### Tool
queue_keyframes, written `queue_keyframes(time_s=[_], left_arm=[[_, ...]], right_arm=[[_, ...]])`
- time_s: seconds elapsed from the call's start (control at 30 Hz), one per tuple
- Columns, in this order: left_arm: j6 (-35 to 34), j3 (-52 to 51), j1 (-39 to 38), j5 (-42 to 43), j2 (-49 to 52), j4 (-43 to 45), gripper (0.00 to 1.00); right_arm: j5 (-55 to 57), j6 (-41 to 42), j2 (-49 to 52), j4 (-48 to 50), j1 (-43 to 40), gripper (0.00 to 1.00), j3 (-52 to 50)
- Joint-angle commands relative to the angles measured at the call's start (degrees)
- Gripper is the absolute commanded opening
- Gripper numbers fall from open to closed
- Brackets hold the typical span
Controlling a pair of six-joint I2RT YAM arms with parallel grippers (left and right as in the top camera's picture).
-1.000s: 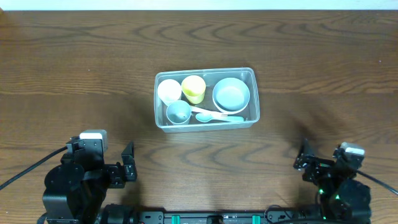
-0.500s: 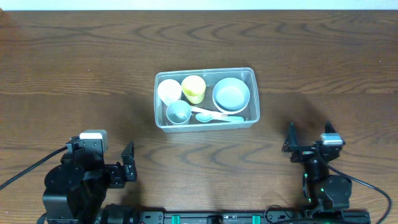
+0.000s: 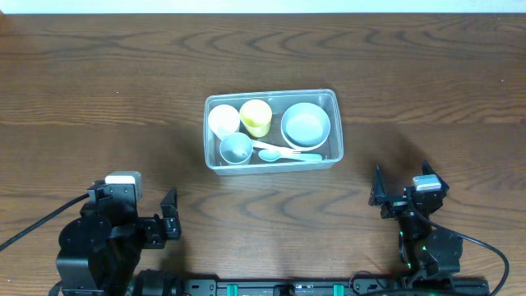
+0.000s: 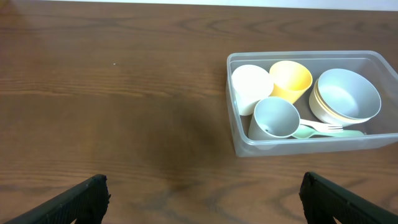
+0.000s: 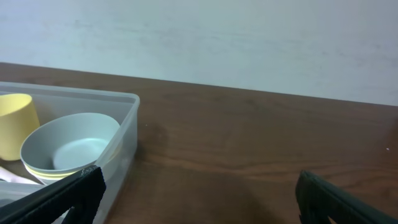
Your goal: Pack container
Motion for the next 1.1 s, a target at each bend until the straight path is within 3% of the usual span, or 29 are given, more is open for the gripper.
queue_keyframes(time_s=[0.0, 0.73, 0.9, 1.07], left_arm=[[-0.9, 0.0, 0.0, -0.5, -0.1, 0.0, 0.98], [0.0, -3.3, 0.0, -0.5, -1.9, -3.9, 0.98], [0.0, -13.7, 0.0, -0.5, -9.1, 4.5, 0.98], [2.9, -29.8, 0.0, -1.7, -18.6, 24.2, 0.98]], right_arm=[[-0.9, -0.9, -0.4, -0.2, 0.5, 0.99, -0.1], [-0.9, -0.9, -0.4, -0.2, 0.5, 0.99, -0.1], [-0.9, -0.9, -0.4, -0.2, 0.5, 0.99, -0.1], [-0.9, -0.9, -0.4, -0.2, 0.5, 0.99, -0.1]])
